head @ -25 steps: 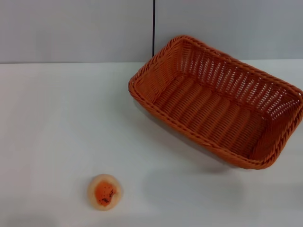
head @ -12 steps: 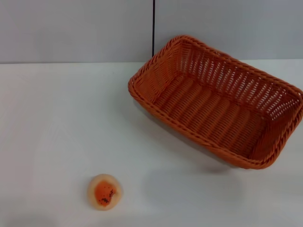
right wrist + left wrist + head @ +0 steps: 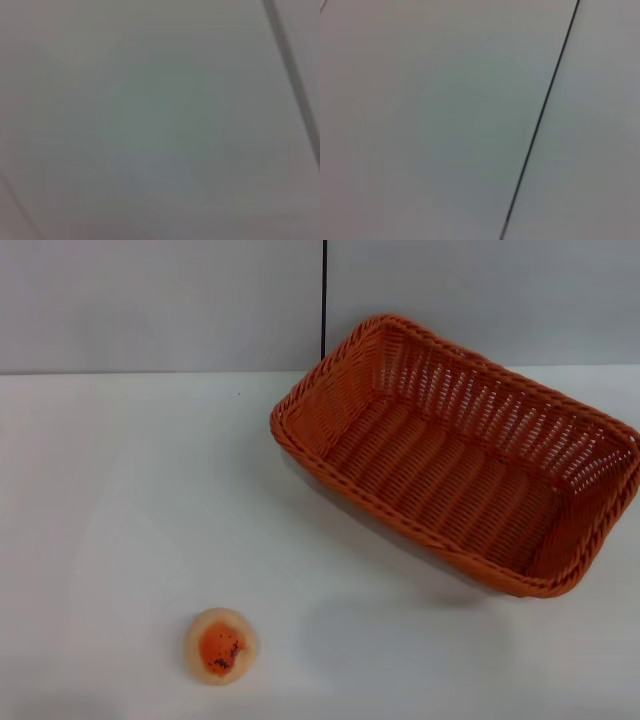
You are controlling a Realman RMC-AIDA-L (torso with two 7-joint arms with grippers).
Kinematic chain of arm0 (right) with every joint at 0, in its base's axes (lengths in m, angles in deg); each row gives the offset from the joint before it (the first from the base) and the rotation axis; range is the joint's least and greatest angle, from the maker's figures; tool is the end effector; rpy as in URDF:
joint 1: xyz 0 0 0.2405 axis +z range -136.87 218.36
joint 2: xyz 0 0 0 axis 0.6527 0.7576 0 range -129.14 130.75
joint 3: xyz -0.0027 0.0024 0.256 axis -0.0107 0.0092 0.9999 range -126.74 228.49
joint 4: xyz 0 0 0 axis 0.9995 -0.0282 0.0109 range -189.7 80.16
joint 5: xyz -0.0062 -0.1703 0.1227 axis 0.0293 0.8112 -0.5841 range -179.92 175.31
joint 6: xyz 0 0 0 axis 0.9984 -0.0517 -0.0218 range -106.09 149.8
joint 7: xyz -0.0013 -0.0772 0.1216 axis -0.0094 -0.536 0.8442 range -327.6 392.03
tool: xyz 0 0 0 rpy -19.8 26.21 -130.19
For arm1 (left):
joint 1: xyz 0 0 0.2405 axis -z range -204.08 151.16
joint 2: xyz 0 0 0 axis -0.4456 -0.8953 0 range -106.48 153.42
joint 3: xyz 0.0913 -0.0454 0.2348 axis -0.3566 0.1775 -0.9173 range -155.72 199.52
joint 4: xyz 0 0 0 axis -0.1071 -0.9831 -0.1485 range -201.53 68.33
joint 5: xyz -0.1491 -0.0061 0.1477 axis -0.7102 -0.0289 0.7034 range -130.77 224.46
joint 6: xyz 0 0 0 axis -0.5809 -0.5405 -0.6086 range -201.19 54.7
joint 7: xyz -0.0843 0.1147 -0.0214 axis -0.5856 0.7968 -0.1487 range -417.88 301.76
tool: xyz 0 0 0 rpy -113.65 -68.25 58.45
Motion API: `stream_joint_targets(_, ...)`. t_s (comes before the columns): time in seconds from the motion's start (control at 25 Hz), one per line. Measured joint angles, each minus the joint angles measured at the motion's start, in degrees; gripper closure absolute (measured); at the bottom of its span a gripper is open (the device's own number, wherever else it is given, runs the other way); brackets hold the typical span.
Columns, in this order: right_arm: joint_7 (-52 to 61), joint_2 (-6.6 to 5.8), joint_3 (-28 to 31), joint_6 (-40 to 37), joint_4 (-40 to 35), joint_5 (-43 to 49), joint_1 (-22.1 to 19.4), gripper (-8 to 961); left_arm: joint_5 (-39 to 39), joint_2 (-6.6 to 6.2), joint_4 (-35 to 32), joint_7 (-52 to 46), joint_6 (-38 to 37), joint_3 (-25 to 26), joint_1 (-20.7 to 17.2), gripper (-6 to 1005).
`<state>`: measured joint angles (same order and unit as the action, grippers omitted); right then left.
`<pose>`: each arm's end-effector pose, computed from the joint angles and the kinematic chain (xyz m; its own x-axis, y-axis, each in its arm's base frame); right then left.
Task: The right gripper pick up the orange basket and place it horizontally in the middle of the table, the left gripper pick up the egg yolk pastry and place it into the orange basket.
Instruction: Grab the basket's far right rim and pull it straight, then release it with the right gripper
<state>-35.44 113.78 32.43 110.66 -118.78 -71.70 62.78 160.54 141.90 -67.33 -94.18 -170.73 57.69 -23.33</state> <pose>0.3116 0.3219 0.1950 0.5115 -0.3651 -0.7778 -0.8374 -0.4149 -0.3560 -0.4009 0.1603 0.0553 0.4380 -0.2448 0.8650 0.8966 0.0496 -0.4400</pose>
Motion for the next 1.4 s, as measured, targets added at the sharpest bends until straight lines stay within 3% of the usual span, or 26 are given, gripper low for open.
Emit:
stream_joint_targets(0.2, 15.83, -7.07, -12.35, 2.61, -0.18, 16.09, 8.41, 335, 0.61, -0.07, 0.03, 0.0, 0.0, -1.15, -1.36, 196)
stream_joint_targets(0.28, 17.73, -9.03, -14.88, 3.59, 2.5, 20.03, 11.58, 335, 0.63, -0.03, 0.03, -0.01, -0.01, -1.16, -1.8, 196)
stream_joint_targets(0.36, 18.57, -10.88, -15.88, 5.75, 8.11, 25.3, 16.75, 335, 1.0, 0.06, 0.03, -0.01, -0.01, -1.46, -2.24, 196)
stream_joint_targets(0.4, 18.57, -10.88, -15.88, 5.75, 8.11, 25.3, 16.75, 335, 1.0, 0.06, 0.03, -0.01, -0.01, -1.46, -2.24, 196)
stream_joint_targets(0.48, 18.58, -11.6, -17.05, 7.41, 13.0, 28.88, 20.71, 334, 1.08, 0.02, 0.02, -0.01, 0.04, -1.82, -2.36, 196)
stream_joint_targets(0.6, 18.57, -11.35, -18.69, 7.24, 14.71, 30.47, 22.44, 334, 1.09, 0.01, -0.03, -0.01, 0.04, -1.86, -2.41, 196)
stream_joint_targets(0.64, 18.51, -11.01, -19.56, 6.78, 15.08, 30.79, 22.93, 334, 1.09, -0.01, -0.07, -0.01, 0.04, -1.86, -2.42, 196)
stream_joint_targets(0.68, 17.97, -9.87, -21.65, 5.79, 15.8, 31.0, 23.77, 333, 1.09, -0.04, -0.11, -0.01, 0.04, -1.87, -2.43, 196)
stream_joint_targets(0.72, 17.97, -9.87, -21.65, 5.79, 15.8, 31.0, 23.77, 333, 1.09, -0.07, -0.17, -0.01, 0.04, -1.87, -2.43, 196)
stream_joint_targets(0.76, 16.7, -8.33, -22.86, 5.09, 16.05, 31.04, 24.21, 333, 1.09, -0.07, -0.17, -0.01, 0.04, -1.87, -2.43, 196)
stream_joint_targets(0.8, 16.7, -8.33, -22.86, 5.09, 16.05, 31.04, 24.21, 333, 1.09, -0.09, -0.19, -0.01, 0.04, -1.85, -2.42, 196)
stream_joint_targets(0.84, 15.86, -7.47, -23.03, 4.57, 15.91, 31.3, 24.31, 333, 1.09, -0.1, -0.27, -0.01, 0.04, -1.82, -2.42, 196)
stream_joint_targets(0.92, 13.87, -4.36, -23.62, 1.28, 15.56, 32.89, 24.27, 333, 1.09, -0.11, -0.36, -0.01, -0.02, -1.77, -2.42, 196)
stream_joint_targets(1.04, 13.42, -3.74, -23.99, 0.08, 15.59, 33.14, 24.13, 334, 1.09, -0.12, -0.4, -0.01, -0.03, -1.7, -2.42, 196)
stream_joint_targets(1.16, 11.43, -1.87, -25.72, -5.24, 16.46, 33.66, 23.47, 334, 1.09, -0.22, -0.59, -0.01, 0.05, -1.72, -2.34, 197)
stream_joint_targets(1.4, 9.47, -0.74, -25.69, -8.28, 16.76, 33.22, 22.95, 335, 1.09, -0.24, -0.6, -0.01, 0.11, -1.72, -2.07, 197)
